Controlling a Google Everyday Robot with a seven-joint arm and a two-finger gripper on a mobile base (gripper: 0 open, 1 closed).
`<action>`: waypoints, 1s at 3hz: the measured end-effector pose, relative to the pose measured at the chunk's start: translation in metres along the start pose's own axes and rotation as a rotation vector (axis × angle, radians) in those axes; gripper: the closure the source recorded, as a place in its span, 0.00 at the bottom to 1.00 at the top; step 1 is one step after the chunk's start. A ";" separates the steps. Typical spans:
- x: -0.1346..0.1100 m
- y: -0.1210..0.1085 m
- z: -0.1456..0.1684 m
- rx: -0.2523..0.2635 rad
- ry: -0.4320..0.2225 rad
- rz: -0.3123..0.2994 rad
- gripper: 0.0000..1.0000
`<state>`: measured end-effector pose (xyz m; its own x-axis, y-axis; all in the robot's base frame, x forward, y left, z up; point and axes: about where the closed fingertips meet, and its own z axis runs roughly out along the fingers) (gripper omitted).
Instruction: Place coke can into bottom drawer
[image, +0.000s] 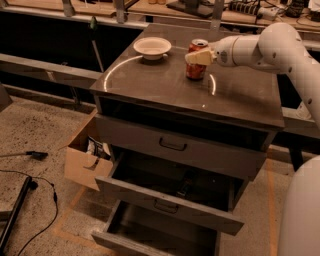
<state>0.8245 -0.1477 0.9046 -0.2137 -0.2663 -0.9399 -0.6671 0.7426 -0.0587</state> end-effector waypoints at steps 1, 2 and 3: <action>-0.014 0.002 -0.013 -0.029 -0.040 0.047 0.63; -0.023 0.007 -0.064 -0.035 -0.033 0.062 0.87; -0.029 0.039 -0.133 -0.054 -0.025 0.045 1.00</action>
Offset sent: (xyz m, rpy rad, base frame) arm -0.1393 -0.0687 0.1006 0.0246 0.0459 0.0111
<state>0.7099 -0.1924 0.9744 -0.2268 -0.2170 -0.9495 -0.6946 0.7194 0.0015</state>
